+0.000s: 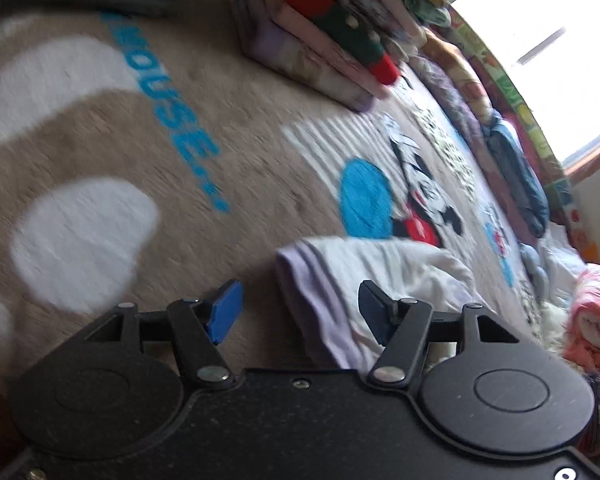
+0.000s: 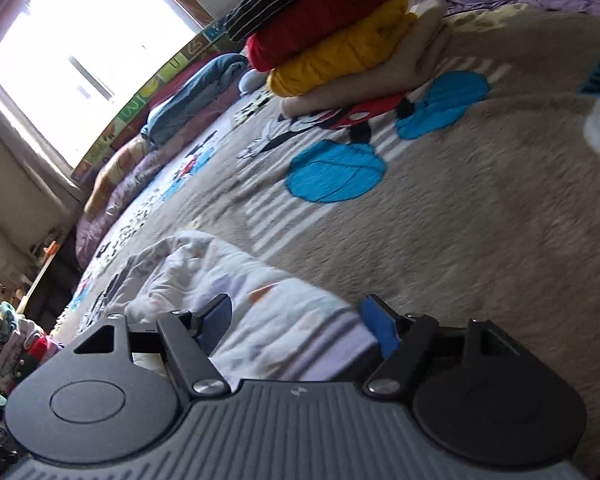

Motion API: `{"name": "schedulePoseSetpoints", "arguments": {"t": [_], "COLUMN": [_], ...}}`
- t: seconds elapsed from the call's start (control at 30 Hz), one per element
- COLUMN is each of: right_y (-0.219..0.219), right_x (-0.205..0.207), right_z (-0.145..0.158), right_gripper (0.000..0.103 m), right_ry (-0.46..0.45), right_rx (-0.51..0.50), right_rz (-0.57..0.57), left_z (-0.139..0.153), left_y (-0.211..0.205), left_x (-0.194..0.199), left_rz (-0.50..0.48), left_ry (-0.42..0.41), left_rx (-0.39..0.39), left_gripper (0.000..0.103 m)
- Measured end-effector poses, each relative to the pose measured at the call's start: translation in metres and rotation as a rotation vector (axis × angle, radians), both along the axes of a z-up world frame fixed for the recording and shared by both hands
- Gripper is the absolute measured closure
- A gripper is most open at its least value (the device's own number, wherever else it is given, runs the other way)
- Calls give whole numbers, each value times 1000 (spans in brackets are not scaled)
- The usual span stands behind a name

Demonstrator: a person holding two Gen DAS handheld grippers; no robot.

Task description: Fold clothes

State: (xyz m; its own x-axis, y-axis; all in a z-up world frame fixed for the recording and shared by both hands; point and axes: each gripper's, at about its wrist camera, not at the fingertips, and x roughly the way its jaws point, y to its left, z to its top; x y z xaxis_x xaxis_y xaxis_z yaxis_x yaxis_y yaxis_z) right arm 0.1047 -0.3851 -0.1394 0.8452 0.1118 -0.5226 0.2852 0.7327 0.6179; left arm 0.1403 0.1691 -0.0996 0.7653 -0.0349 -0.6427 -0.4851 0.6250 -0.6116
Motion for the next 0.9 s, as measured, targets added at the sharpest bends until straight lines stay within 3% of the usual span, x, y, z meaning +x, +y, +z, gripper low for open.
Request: {"name": "schedulePoseSetpoints", "arguments": {"t": [0.07,0.1,0.13,0.17,0.23,0.5,0.6,0.77,0.9], "right_y": [4,5,5,5,5,-19,-36,-59,-71], "right_x": [5,7,10,14,24,60,80,109,126], "right_z": [-2,-3,-4,-5,-6,34,54,76,69], "right_gripper": [48,50,60,77,87,90,90,90,90], "right_ry": [-6,-12,-17,-23,-26,-139,-171,-208,-184], "right_rx": [-18,-24,-31,-33,-45,-161,-235,-388,-423], "right_rz": [6,6,6,18,44,54,56,72,56], "left_z": [-2,-3,-5,-8,-9,29,34,27,18], "left_y": [-9,-14,-17,-19,-19,-15,-7,5,10], "left_x": [10,15,22,30,42,64,68,79,95], "left_rz": [-17,-25,-36,-45,-61,-154,-151,-142,-133], "left_ry": [-15,-22,-24,-31,-60,-281,-328,-313,-242], "left_rx": [52,81,105,127,166,456,509,543,578], "left_gripper": [45,51,69,76,91,93,94,95,95]}}
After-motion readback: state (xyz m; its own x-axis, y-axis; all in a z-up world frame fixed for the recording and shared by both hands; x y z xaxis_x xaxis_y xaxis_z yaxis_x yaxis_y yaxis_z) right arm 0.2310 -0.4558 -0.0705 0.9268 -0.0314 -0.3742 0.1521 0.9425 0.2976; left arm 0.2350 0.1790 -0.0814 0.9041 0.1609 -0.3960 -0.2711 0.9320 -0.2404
